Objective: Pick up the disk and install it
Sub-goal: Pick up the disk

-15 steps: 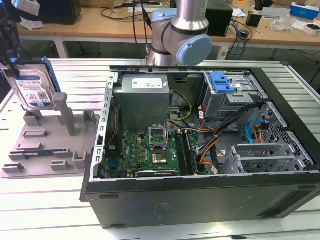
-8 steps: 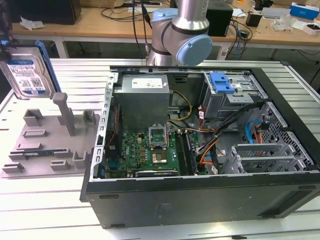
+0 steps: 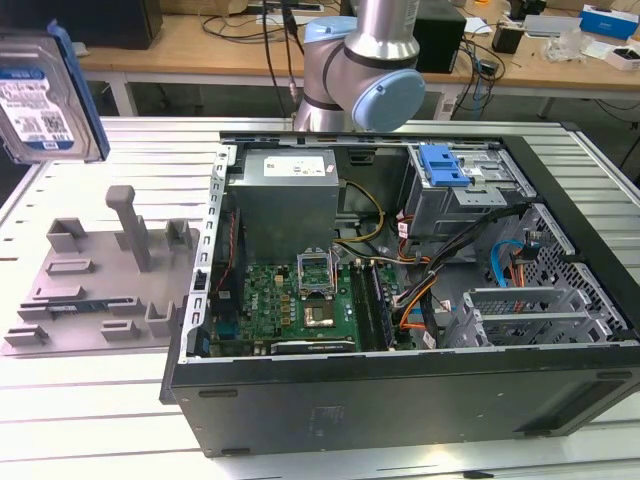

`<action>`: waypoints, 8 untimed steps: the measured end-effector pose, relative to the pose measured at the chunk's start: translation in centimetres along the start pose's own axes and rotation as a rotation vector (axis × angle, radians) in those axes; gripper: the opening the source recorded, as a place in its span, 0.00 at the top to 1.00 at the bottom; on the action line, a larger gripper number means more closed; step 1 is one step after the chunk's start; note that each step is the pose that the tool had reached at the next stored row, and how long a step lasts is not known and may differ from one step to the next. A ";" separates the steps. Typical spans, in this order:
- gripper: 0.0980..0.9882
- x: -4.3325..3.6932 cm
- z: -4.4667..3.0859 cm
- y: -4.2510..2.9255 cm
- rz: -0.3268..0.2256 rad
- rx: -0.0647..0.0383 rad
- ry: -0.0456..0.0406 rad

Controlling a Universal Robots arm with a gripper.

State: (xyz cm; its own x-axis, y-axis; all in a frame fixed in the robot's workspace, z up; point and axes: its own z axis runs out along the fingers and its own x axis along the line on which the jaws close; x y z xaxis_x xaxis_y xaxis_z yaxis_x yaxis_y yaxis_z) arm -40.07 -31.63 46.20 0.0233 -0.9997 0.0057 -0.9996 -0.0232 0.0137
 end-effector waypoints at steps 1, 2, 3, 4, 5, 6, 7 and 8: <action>0.70 0.00 -0.60 0.00 0.000 0.000 -0.0002; 0.70 0.01 -1.04 0.00 0.000 0.000 -0.0005; 0.70 0.01 -1.55 0.00 0.000 0.000 -0.0008; 0.70 0.02 -2.67 -0.01 0.000 0.000 -0.0013; 0.70 0.03 -3.99 -0.04 0.000 0.000 -0.0019; 0.70 0.04 -4.76 -0.06 0.000 0.000 -0.0024; 0.70 0.04 -4.97 -0.06 0.000 0.000 -0.0027; 0.70 0.05 -4.98 -0.06 0.000 0.000 -0.0026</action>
State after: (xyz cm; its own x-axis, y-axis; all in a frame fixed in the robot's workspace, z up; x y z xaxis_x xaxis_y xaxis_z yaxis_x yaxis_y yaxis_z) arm -39.94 -31.64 51.17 0.0233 -0.9997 0.0030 -0.9996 -0.0232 0.0138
